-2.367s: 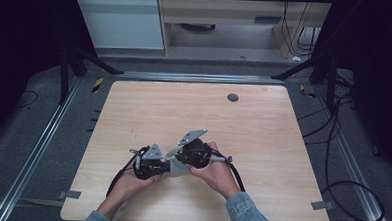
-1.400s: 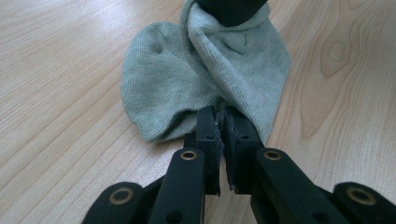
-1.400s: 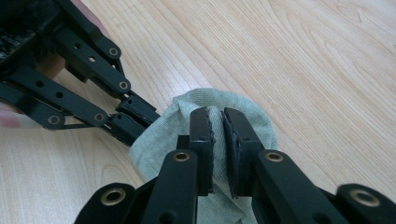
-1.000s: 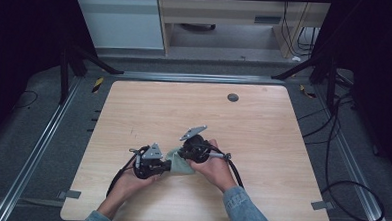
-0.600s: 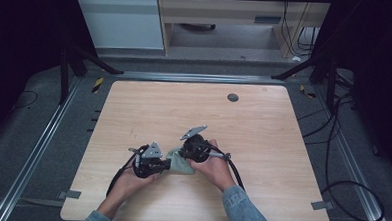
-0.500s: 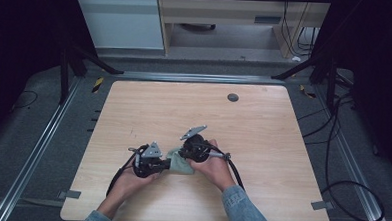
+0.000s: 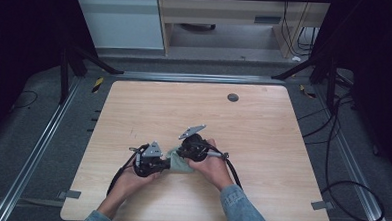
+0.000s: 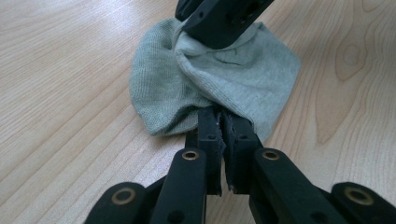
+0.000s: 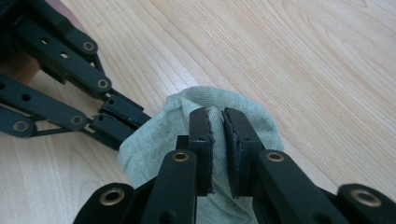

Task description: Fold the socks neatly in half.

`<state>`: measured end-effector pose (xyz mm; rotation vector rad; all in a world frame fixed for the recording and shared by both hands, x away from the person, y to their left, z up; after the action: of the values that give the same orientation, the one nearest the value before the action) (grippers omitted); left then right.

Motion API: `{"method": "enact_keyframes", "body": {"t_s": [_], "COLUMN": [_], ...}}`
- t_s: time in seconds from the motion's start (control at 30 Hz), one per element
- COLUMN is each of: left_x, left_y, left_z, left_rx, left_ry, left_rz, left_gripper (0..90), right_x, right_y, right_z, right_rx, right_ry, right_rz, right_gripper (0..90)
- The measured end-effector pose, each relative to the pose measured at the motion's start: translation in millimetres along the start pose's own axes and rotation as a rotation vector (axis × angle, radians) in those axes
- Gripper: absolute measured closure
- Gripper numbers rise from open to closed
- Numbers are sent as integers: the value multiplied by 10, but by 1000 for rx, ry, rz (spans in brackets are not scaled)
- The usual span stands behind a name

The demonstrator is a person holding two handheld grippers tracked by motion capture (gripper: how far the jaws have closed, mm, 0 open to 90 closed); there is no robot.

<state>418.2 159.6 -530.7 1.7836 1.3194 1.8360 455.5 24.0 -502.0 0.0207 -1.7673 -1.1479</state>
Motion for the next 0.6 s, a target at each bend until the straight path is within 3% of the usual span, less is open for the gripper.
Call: {"method": "enact_keyframes", "body": {"t_s": [0.37,0.6], "left_x": [1,0], "left_y": [-4,-3], "left_z": [4,6], "left_rx": [-1,1], "left_ry": [-4,-6], "left_rz": [-1,-3], "left_gripper": [865,865], "right_x": [-149,-142], "right_y": [-13,-11], "right_z": [-62,-87], "right_rx": [-33,-37], "right_ry": [-15,-44], "right_rz": [12,11], "right_gripper": [803,689]}}
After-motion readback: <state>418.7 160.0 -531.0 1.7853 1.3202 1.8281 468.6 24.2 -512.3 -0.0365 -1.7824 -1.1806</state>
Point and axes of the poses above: each handheld gripper's, and its own axes: x roughly backward along the jaws, y roughly out of its top, z roughly to its left, the point moved 5 cm from there along -x, roughly forward along the jaws, and after that the axes turned 11 degrees about -y, right-handed, at the moved point
